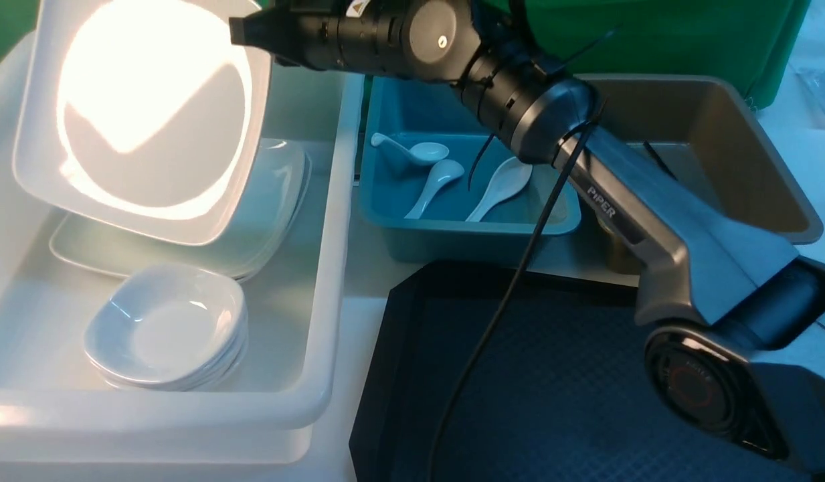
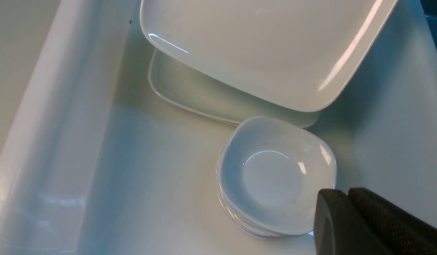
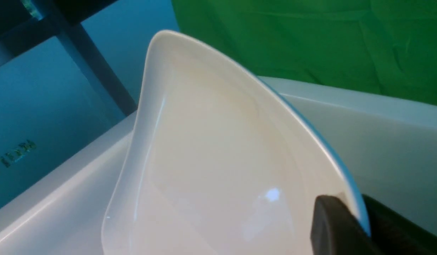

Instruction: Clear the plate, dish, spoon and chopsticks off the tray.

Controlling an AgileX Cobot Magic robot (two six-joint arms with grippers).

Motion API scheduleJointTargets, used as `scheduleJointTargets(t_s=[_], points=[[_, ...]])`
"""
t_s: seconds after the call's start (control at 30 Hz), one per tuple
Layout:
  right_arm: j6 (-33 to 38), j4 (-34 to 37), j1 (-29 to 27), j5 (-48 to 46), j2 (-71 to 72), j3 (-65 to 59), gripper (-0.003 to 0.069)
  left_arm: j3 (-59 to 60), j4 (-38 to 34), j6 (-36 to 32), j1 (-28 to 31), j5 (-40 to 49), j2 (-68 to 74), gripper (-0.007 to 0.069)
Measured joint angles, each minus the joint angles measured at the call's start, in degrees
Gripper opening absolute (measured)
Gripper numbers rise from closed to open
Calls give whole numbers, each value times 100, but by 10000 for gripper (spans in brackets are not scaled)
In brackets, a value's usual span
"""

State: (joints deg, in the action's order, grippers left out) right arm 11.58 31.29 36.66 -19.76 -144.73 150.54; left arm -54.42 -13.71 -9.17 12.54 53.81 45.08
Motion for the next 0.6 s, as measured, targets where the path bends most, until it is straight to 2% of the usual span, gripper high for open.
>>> scheduleJointTargets(t_s=[0.47, 0.6], points=[[392, -280, 0, -326, -223, 0, 58, 0, 24, 0, 0, -82, 0, 15], [384, -339, 0, -331, -223, 0, 83, 0, 43, 0, 0, -107, 0, 15]])
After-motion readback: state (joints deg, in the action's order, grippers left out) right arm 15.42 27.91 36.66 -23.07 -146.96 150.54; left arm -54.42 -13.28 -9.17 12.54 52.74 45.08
